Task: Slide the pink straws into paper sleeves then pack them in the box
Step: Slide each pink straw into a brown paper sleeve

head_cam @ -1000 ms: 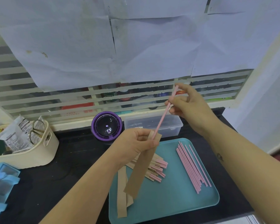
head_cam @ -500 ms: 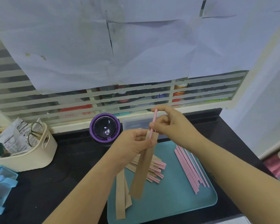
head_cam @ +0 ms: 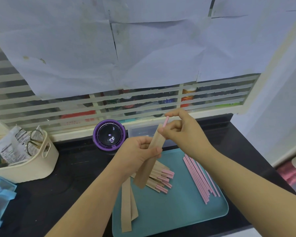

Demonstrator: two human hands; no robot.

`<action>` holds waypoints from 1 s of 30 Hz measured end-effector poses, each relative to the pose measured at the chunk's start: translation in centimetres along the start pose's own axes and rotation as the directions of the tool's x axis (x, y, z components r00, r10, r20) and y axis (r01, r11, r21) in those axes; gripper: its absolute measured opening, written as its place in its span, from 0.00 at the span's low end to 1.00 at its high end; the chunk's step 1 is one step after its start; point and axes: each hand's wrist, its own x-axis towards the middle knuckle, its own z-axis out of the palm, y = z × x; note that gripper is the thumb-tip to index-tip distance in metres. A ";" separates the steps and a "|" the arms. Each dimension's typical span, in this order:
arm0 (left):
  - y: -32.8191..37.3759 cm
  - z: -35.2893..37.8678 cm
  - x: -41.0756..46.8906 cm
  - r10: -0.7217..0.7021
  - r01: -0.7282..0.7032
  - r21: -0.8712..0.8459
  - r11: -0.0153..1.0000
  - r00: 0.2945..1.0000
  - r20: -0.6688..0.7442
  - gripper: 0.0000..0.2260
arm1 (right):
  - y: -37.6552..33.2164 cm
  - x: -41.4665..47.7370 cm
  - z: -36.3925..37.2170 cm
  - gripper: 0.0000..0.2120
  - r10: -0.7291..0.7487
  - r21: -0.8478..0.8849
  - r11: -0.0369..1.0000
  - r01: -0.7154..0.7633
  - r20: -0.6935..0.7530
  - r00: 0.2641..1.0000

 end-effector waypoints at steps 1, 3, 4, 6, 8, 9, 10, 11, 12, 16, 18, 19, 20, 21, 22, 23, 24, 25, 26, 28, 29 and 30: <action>0.0 0.0 0.1 0.001 -0.001 -0.005 1.000 1.000 -0.004 0.08 | 0.1 0.0 0.0 0.17 -0.008 -0.004 1.000 0.008 0.005 1.000; -0.1 0.1 0.2 0.007 -0.007 -0.020 1.000 1.000 -0.023 0.08 | 0.2 0.2 -0.3 0.15 -0.025 -0.003 1.000 0.025 0.021 0.999; -0.2 0.1 0.2 0.008 -0.009 -0.026 1.000 0.999 -0.038 0.08 | 0.2 0.4 -0.6 0.15 -0.032 -0.014 0.999 0.033 0.031 0.999; -0.3 0.0 0.3 0.006 -0.009 -0.042 0.999 0.998 -0.068 0.08 | 0.5 0.7 -1.2 0.14 -0.038 -0.029 0.999 0.039 0.038 0.999; -0.5 -0.1 0.5 0.007 -0.010 -0.034 0.999 0.997 -0.082 0.08 | 1.9 1.2 -2.1 0.15 0.012 0.019 1.000 -0.012 0.022 1.000; -0.6 -0.1 0.6 0.007 -0.009 -0.025 1.000 0.997 -0.083 0.08 | 3.2 1.4 -2.6 0.16 0.054 0.006 0.999 -0.054 0.017 0.998; -0.9 -0.1 0.6 0.002 -0.003 -0.023 1.000 0.996 -0.084 0.07 | 5.0 1.4 -3.1 0.15 0.115 -0.056 0.992 -0.114 0.021 0.993; -1.3 -0.2 0.7 -0.005 0.003 -0.026 1.000 0.996 -0.087 0.06 | 7.1 1.4 -3.4 0.13 0.196 -0.169 0.968 -0.188 0.030 0.980; -1.7 -0.2 0.6 -0.017 0.014 -0.034 0.999 0.996 -0.091 0.05 | 9.5 1.1 -3.6 0.10 0.291 -0.304 0.915 -0.265 0.043 0.956; -3.1 0.0 0.9 -0.067 0.061 -0.050 0.997 0.992 -0.111 0.05 | 17.5 -1.1 -2.7 0.10 0.547 -0.619 0.676 -0.400 0.057 0.835; -3.5 0.0 1.0 -0.074 0.068 -0.055 0.996 0.990 -0.122 0.05 | 18.8 -1.9 -1.9 0.10 0.563 -0.668 0.625 -0.404 0.027 0.826; -3.8 -0.1 1.0 -0.083 0.076 -0.057 0.995 0.989 -0.125 0.05 | 19.0 -2.1 -1.5 0.11 0.566 -0.691 0.601 -0.402 0.013 0.824; -4.0 -0.1 1.0 -0.090 0.083 -0.059 0.995 0.988 -0.129 0.05 | 19.2 -2.2 -1.1 0.11 0.568 -0.712 0.579 -0.397 0.002 0.823; -4.2 -0.2 0.9 -0.094 0.087 -0.060 0.994 0.987 -0.132 0.05 | 19.4 -2.2 -0.8 0.10 0.570 -0.730 0.558 -0.395 -0.008 0.822; -4.3 -0.2 0.9 -0.098 0.091 -0.062 0.994 0.986 -0.135 0.05 | 19.5 -2.3 -0.6 0.11 0.571 -0.745 0.540 -0.393 -0.019 0.821; -4.4 -0.2 0.8 -0.101 0.093 -0.061 0.994 0.985 -0.137 0.05 | 19.6 -2.3 -0.4 0.11 0.569 -0.759 0.522 -0.389 -0.030 0.822; -4.4 -0.2 0.7 -0.101 0.095 -0.053 0.994 0.985 -0.137 0.05 | 19.7 -2.3 -0.3 0.11 0.562 -0.774 0.504 -0.383 -0.043 0.826; -4.4 -0.2 0.7 -0.102 0.096 -0.045 0.994 0.985 -0.137 0.04 | 19.8 -2.3 -0.2 0.11 0.555 -0.786 0.488 -0.380 -0.057 0.830; -4.3 -0.2 0.6 -0.101 0.096 -0.039 0.995 0.985 -0.140 0.04 | 19.9 -2.3 -0.1 0.10 0.548 -0.793 0.477 -0.380 -0.070 0.834; -4.3 -0.4 0.5 -0.102 0.097 -0.035 0.995 0.984 -0.147 0.04 | 19.9 -2.1 0.2 0.11 0.537 -0.804 0.456 -0.381 -0.092 0.839; -4.4 -0.4 0.5 -0.104 0.099 -0.036 0.994 0.983 -0.149 0.05 | 19.9 -2.1 0.4 0.11 0.535 -0.809 0.448 -0.382 -0.100 0.839; -4.4 -0.5 0.5 -0.105 0.100 -0.038 0.994 0.983 -0.152 0.05 | 19.9 -2.1 0.5 0.11 0.536 -0.811 0.443 -0.383 -0.102 0.838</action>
